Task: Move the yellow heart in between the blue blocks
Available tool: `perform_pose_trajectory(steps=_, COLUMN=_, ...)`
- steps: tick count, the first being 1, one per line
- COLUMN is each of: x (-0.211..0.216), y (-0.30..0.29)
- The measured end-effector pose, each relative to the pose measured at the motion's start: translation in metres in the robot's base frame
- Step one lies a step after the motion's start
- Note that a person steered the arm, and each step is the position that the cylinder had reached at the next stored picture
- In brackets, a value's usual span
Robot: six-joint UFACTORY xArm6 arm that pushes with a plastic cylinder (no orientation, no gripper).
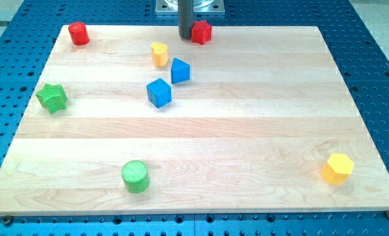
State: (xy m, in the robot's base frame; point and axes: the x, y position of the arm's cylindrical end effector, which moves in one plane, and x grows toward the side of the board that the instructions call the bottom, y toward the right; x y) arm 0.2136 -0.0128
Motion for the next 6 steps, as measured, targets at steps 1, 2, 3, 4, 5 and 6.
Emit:
perform_pose_trajectory(steps=1, x=0.0, y=0.0)
perform_pose_trajectory(steps=2, x=0.001, y=-0.008)
perform_pose_trajectory(steps=3, x=0.013, y=-0.06)
perform_pose_trajectory(steps=4, x=0.044, y=-0.078)
perform_pose_trajectory(steps=5, x=0.075, y=-0.053)
perform_pose_trajectory(steps=6, x=0.064, y=-0.063)
